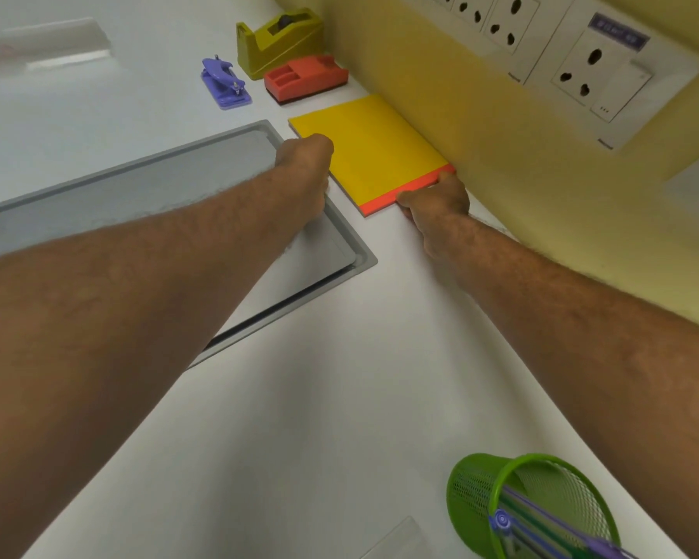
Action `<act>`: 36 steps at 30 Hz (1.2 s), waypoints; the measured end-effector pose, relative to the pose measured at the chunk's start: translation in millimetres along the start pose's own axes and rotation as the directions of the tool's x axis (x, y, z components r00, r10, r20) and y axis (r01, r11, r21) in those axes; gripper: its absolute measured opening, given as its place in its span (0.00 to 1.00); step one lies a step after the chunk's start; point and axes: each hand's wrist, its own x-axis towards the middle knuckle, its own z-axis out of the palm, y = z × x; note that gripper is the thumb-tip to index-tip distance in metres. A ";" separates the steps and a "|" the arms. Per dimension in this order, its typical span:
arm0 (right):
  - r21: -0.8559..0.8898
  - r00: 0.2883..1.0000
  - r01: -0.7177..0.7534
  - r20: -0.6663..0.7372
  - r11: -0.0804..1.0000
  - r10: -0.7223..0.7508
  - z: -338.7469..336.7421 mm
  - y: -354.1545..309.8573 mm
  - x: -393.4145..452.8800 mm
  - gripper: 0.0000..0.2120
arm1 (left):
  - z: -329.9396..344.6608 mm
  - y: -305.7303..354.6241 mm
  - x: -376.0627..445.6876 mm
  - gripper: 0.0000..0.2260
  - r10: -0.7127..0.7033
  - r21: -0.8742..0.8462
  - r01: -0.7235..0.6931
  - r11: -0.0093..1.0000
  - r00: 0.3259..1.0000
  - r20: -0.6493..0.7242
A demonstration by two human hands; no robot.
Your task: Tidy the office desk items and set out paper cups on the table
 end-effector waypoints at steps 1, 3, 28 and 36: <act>0.028 1.000 -0.005 0.021 1.000 0.005 -2.0 -0.4 -1.7 0.19 | -0.9 -0.2 -0.6 0.02 -0.001 -0.036 0.002 0.999 1.000 0.019; 0.095 0.997 -0.031 0.075 0.995 0.024 -8.4 -2.1 -8.1 0.25 | -6.3 1.2 -12.3 0.11 0.012 -0.012 -0.012 1.000 0.999 0.036; -0.466 0.720 0.693 0.404 0.550 -0.565 -66.2 -35.0 -338.0 0.19 | -229.1 -80.4 -276.8 0.21 0.290 0.541 -0.288 0.790 0.953 0.082; -0.354 0.769 0.634 0.383 0.687 -0.511 -48.3 23.8 -498.0 0.19 | -310.3 -153.7 -363.8 0.20 0.216 0.534 -0.176 0.827 0.976 -0.013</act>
